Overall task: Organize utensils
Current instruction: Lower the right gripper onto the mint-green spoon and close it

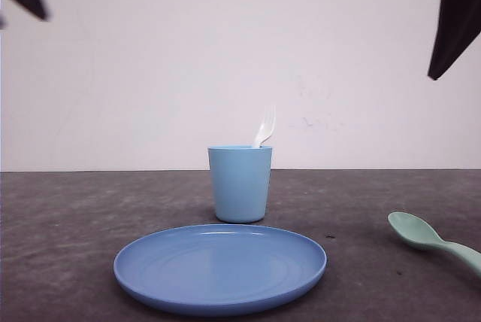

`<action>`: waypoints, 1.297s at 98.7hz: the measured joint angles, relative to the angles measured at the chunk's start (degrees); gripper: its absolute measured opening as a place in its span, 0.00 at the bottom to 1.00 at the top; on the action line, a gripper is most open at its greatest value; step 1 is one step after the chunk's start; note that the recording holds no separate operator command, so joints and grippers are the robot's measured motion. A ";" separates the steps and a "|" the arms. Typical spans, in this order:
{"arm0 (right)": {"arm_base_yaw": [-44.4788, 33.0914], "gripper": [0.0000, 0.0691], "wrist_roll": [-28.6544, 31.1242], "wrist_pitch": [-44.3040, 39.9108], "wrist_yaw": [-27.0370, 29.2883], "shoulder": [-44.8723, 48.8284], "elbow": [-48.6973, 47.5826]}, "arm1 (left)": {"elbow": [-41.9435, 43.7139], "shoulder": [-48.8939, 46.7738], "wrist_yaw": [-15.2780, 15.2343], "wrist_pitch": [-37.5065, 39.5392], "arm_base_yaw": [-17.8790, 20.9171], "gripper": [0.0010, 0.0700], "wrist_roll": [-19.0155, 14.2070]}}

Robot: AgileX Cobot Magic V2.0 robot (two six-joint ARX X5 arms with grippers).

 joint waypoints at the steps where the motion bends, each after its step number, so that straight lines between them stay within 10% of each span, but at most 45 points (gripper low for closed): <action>1: 0.24 0.96 0.13 0.00 0.07 0.17 0.00 | 0.00 -0.26 0.00 -0.35 0.48 0.51 0.00; 32: 7.34 0.96 2.95 2.38 1.46 9.42 0.00 | -0.90 -5.68 0.55 -6.99 5.40 0.51 -0.44; 100: 13.25 0.96 8.83 9.18 9.11 26.51 0.02 | -6.51 -7.72 0.55 -4.74 -0.70 0.50 -1.60; 128: 13.31 0.79 9.22 10.84 9.27 28.96 0.02 | -6.51 -7.72 0.55 -4.76 -1.86 0.50 -1.60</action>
